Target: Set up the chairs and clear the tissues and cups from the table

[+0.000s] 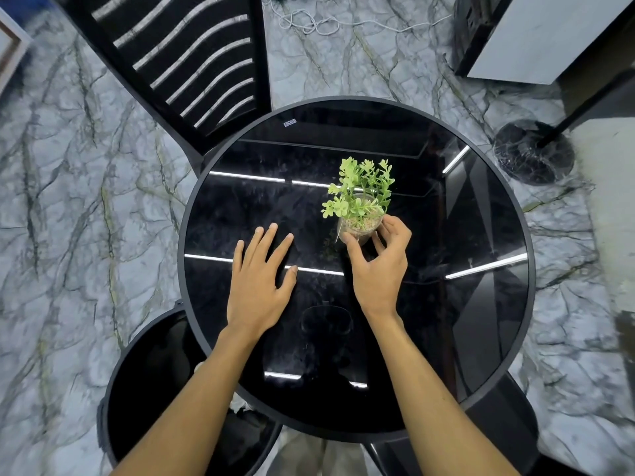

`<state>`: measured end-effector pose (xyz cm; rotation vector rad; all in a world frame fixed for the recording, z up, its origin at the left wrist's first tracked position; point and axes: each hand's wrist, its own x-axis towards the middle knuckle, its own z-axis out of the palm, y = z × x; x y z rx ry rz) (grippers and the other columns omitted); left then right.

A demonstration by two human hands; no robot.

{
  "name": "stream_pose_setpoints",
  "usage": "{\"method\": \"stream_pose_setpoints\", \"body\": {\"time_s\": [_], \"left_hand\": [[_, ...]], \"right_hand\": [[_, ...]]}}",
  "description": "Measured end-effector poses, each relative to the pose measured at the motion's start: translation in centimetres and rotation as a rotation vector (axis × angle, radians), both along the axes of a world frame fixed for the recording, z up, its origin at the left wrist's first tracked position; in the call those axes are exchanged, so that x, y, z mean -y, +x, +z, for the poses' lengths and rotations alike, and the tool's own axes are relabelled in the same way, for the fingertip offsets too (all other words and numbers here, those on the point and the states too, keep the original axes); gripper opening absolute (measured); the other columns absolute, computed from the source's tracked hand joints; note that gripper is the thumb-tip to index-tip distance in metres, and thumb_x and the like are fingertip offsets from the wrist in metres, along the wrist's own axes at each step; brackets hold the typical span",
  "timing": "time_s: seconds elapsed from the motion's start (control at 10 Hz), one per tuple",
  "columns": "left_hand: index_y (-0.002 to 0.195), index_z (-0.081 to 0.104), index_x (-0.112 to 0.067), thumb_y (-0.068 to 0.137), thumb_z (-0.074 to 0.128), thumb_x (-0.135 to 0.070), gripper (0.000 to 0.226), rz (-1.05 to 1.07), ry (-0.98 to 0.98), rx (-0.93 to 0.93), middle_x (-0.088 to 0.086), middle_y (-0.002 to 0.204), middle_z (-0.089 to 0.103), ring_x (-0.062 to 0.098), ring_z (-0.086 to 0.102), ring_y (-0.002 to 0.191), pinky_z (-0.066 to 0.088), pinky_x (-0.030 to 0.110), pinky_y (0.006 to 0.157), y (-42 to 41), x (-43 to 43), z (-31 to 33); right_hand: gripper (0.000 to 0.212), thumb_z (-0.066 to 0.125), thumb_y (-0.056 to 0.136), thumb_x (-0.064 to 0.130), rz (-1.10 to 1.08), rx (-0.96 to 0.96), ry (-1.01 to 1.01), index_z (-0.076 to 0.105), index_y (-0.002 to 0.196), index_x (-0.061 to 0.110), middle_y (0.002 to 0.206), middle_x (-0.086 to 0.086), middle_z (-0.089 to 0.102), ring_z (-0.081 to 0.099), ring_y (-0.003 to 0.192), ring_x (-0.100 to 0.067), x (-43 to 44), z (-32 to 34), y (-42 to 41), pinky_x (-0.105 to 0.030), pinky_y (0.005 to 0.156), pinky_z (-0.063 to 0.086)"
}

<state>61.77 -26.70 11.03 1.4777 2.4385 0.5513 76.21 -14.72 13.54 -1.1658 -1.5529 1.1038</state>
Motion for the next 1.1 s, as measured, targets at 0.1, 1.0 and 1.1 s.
{"method": "stream_pose_setpoints", "body": {"time_s": [0.1, 1.0, 1.1], "left_hand": [[0.15, 0.035, -0.03, 0.098, 0.037, -0.045, 0.055, -0.001, 0.006, 0.001, -0.004, 0.163, 0.021, 0.014, 0.007, 0.153, 0.002, 0.044, 0.124, 0.06, 0.06, -0.03], [0.149, 0.038, -0.029, 0.098, 0.04, -0.044, 0.053, 0.003, 0.018, -0.006, -0.005, 0.162, 0.023, 0.013, 0.01, 0.152, 0.001, 0.042, 0.124, 0.15, -0.07, 0.2], [0.147, 0.042, -0.029, 0.098, 0.042, -0.042, 0.051, 0.014, 0.071, 0.063, -0.006, 0.161, 0.025, 0.012, 0.01, 0.152, 0.001, 0.041, 0.124, 0.02, 0.12, 0.2]], "right_hand": [[0.057, 0.079, 0.081, 0.017, 0.003, 0.009, -0.002, 0.043, 0.125, 0.021, 0.121, 0.023, 0.05, 0.053, 0.118, 0.001, -0.03, 0.12, 0.12, -0.026, 0.105, 0.045], [0.058, 0.08, 0.08, 0.015, 0.001, 0.029, -0.035, 0.043, 0.123, 0.02, 0.122, 0.02, 0.051, 0.054, 0.117, 0.003, -0.07, 0.75, 0.32, -0.032, 0.104, 0.047], [0.063, 0.081, 0.077, 0.016, -0.007, 0.011, -0.057, 0.042, 0.126, 0.018, 0.132, 0.012, 0.05, 0.05, 0.126, -0.005, 0.58, 0.78, 0.57, -0.036, 0.109, 0.043]]}}
